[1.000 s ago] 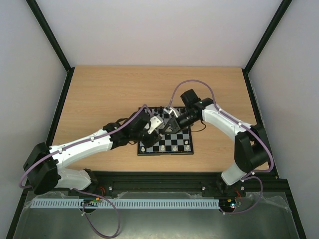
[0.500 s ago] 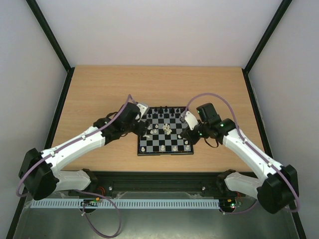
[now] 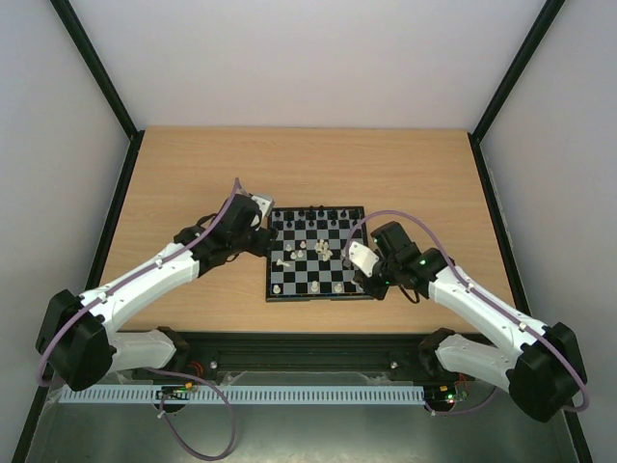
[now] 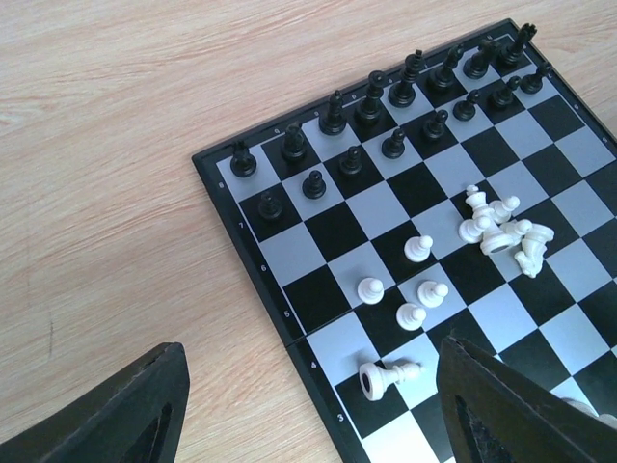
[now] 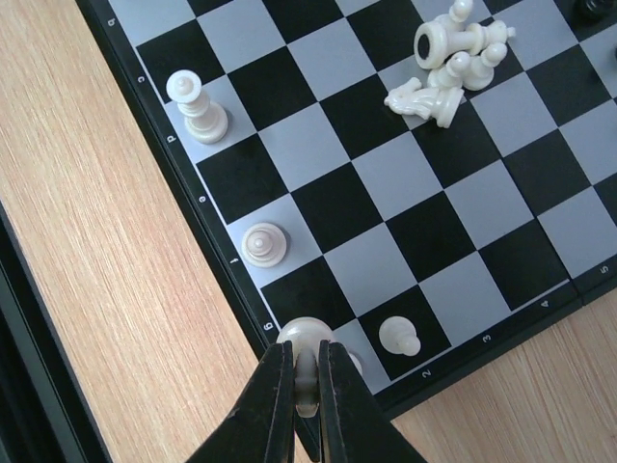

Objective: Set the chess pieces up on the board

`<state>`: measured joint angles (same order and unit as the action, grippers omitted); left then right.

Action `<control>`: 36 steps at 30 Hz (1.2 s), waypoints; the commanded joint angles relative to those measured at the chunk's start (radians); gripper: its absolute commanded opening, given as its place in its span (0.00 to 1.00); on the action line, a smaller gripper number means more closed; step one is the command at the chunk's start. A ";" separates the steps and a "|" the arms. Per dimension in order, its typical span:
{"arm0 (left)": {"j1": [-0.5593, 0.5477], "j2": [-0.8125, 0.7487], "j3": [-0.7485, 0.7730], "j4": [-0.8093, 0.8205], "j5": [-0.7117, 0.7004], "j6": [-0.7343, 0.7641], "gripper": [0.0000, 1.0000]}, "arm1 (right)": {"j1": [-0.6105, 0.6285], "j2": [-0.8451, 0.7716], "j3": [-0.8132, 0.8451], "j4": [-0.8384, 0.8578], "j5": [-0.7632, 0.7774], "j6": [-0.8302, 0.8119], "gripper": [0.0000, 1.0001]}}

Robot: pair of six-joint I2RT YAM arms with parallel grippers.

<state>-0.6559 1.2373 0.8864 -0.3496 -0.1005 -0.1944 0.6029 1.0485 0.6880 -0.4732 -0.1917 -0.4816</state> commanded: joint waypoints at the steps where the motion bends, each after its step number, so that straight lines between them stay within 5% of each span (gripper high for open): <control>1: 0.006 0.004 -0.012 0.007 0.006 -0.005 0.72 | 0.034 0.004 -0.032 0.034 0.044 -0.051 0.02; 36: 0.005 0.040 -0.012 0.000 0.041 0.006 0.71 | 0.056 0.175 -0.085 0.156 0.046 0.019 0.03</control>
<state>-0.6559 1.2602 0.8833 -0.3500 -0.0677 -0.1932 0.6449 1.2110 0.6170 -0.3149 -0.1349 -0.4774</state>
